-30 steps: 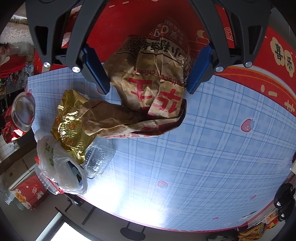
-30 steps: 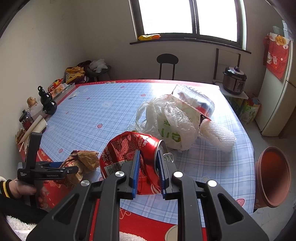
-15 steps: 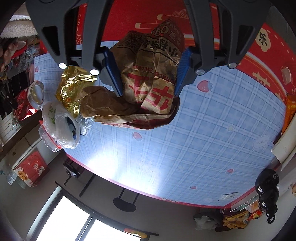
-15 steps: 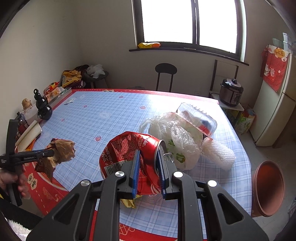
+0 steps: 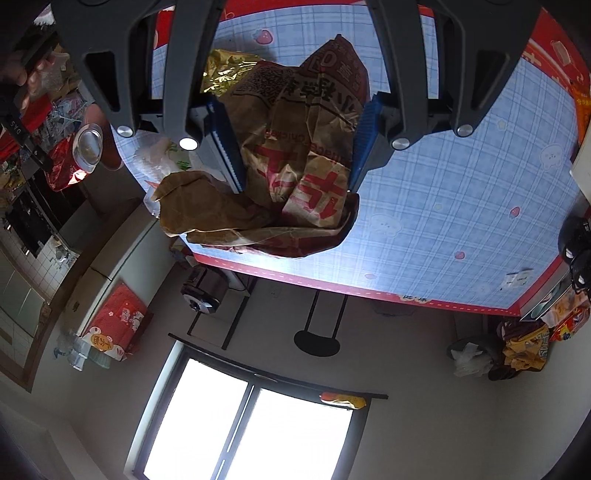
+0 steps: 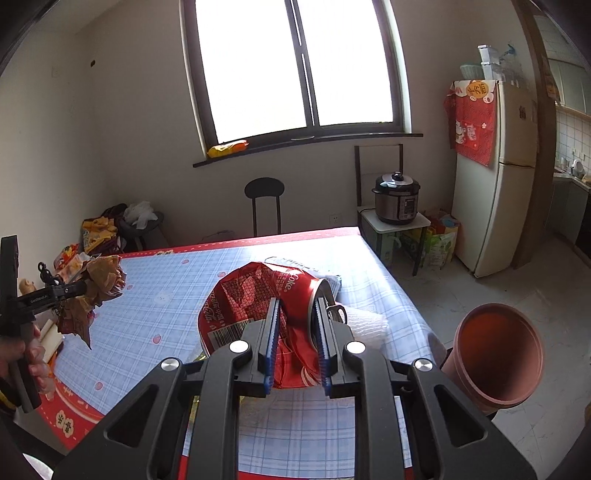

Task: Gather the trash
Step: 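Carry both items to the terracotta pot while the left tool drops the paper bag in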

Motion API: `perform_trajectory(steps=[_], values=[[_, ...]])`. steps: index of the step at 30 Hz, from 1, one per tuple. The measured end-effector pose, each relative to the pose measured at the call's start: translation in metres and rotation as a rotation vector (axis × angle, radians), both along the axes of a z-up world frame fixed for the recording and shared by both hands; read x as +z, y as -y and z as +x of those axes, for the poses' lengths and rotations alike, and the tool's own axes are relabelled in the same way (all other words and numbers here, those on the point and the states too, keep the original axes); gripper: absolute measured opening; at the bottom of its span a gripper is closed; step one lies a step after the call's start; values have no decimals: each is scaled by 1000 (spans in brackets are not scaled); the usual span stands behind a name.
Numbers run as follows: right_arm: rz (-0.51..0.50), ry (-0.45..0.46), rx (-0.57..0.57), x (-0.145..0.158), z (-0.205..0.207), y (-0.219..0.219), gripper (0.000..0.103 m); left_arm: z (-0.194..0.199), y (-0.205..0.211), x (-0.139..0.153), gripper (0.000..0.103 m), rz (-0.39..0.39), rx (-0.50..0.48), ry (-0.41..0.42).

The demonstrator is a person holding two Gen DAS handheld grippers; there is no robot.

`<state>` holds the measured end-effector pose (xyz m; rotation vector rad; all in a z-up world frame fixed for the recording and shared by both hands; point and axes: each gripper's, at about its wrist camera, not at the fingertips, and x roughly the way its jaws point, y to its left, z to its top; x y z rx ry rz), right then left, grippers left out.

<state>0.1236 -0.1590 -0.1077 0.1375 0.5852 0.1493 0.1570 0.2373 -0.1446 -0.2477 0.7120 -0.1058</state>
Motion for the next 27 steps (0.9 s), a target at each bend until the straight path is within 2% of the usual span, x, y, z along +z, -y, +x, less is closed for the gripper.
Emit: perform_trajectory(steps=[5,8,15,20,27], values=[[60,36,-51,4,-12,64,20,1,73,21,57,8,-59,21],[83,68,-93,7,-22,108,20,3,125,31,57,39,-118,36],[111,125,-230,12,-57,218,20,21,268,40,58,71,-294,50],[106,127,-356,3,-91,294,20,44,380,28,58,77,-442,34],[94,94,-514,-16,-134,365,20,76,529,-3,58,78,-625,5]])
